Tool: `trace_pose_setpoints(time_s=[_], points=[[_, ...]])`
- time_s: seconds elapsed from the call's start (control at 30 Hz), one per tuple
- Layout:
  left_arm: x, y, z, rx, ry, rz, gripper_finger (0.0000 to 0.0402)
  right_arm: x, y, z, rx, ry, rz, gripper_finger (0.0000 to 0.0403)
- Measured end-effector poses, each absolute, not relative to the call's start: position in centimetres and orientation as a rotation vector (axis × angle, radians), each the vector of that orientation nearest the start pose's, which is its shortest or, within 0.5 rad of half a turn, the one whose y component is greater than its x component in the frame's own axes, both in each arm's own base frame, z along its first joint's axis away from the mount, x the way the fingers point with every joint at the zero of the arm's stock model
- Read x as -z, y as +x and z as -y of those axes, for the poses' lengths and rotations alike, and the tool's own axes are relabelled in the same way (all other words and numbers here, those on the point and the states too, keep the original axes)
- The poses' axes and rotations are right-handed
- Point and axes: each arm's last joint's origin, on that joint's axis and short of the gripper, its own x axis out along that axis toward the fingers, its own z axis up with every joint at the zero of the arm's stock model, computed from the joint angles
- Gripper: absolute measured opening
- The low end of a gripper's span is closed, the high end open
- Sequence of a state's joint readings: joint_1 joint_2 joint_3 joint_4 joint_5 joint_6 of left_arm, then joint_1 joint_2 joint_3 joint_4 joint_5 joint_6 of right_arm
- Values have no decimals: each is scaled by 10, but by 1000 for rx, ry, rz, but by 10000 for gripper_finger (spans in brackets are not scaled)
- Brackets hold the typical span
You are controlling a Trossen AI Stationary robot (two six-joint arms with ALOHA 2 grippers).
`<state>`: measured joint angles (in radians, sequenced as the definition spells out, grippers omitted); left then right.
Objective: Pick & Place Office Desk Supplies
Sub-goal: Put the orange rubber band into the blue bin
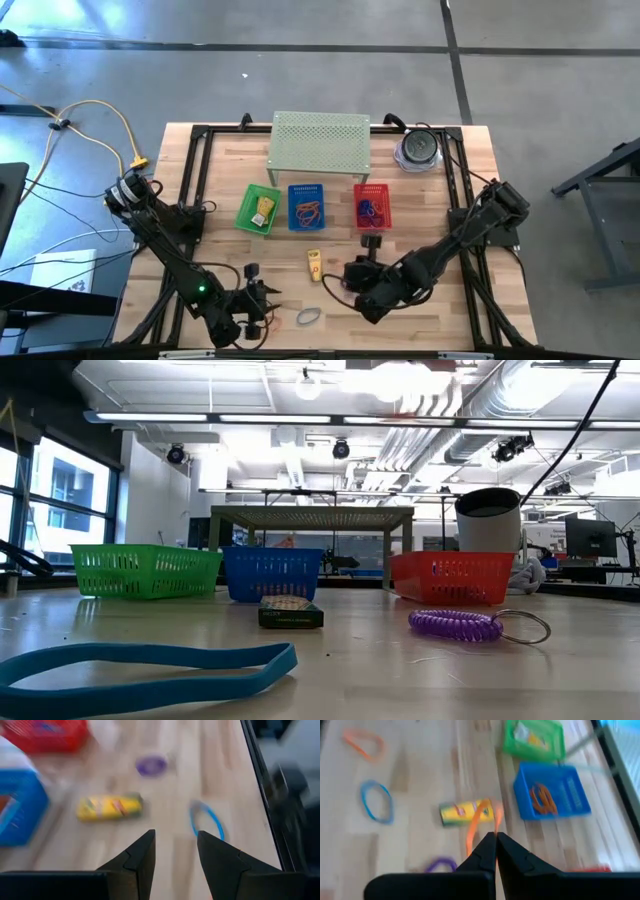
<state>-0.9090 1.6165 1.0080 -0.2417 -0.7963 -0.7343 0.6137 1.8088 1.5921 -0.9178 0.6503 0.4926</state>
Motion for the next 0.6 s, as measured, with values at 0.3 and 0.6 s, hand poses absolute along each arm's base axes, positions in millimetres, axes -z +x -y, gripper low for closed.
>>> trace_pose_setpoints(time_s=[0.3, 0.6], points=[[-220, 229, 237, -256, -124, -365, 140, -299, 335, -209, 150, -359, -652, 2], [-222, 233, 238, -214, -178, -376, 140, -313, 373, -151, 159, -359, -591, 2]])
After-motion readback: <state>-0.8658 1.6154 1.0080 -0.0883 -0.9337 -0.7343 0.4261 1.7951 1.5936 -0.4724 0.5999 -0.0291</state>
